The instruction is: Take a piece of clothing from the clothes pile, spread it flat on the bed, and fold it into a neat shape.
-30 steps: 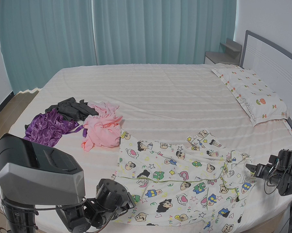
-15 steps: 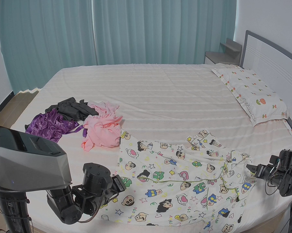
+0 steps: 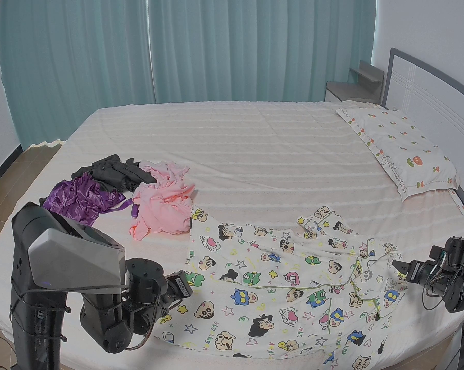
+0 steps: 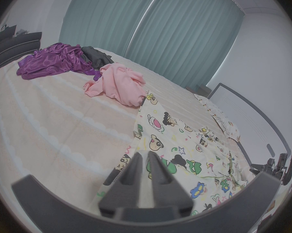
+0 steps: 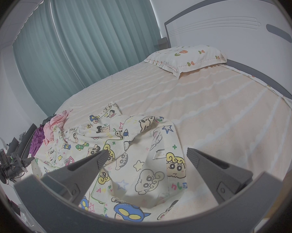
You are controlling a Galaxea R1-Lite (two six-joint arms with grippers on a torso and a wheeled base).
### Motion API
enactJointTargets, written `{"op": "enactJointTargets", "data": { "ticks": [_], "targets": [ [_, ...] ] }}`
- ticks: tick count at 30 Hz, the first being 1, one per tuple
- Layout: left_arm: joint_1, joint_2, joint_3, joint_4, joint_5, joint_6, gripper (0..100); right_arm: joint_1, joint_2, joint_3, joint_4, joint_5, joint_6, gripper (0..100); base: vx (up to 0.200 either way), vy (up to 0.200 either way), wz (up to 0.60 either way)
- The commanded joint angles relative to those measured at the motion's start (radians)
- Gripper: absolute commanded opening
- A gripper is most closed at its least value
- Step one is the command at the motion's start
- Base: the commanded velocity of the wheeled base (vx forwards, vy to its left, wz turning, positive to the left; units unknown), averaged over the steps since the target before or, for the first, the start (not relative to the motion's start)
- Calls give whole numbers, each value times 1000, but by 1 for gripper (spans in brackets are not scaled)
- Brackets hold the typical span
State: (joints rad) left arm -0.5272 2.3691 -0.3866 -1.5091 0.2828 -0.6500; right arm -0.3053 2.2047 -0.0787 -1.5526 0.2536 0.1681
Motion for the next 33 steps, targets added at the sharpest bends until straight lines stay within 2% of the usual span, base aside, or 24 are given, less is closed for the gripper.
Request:
{"op": "enactJointTargets", "data": {
  "ticks": [1, 8, 16, 22, 26, 27, 33],
  "targets": [
    [30, 24, -6, 0, -2, 13, 100, -1, -10, 2, -18, -1, 1, 100, 0, 0, 0],
    [70, -1, 0, -8, -20, 9, 100, -8, -25, 51, -18, -1, -1, 100, 0, 0, 0],
    [64, -166, 209, -62, -128, 0, 100, -24, -97, 79, -18, 35, 13, 100, 0, 0, 0],
    [13, -231, 291, -62, -152, -142, 100, -63, -102, 79, -8, 38, 10, 100, 0, 0, 0],
    [0, -228, 308, -62, -152, -161, 100, -61, -117, 79, 54, 39, -1, 100, -200, 0, 0],
    [-20, -223, 330, -62, -152, -169, 100, -58, -155, 79, 138, 58, -10, 100, -200, 0, 0],
    [-50, -219, 370, -62, -191, -169, 100, -57, -278, 79, 407, 156, -79, 100, -200, 0, 0]
  ]
}}
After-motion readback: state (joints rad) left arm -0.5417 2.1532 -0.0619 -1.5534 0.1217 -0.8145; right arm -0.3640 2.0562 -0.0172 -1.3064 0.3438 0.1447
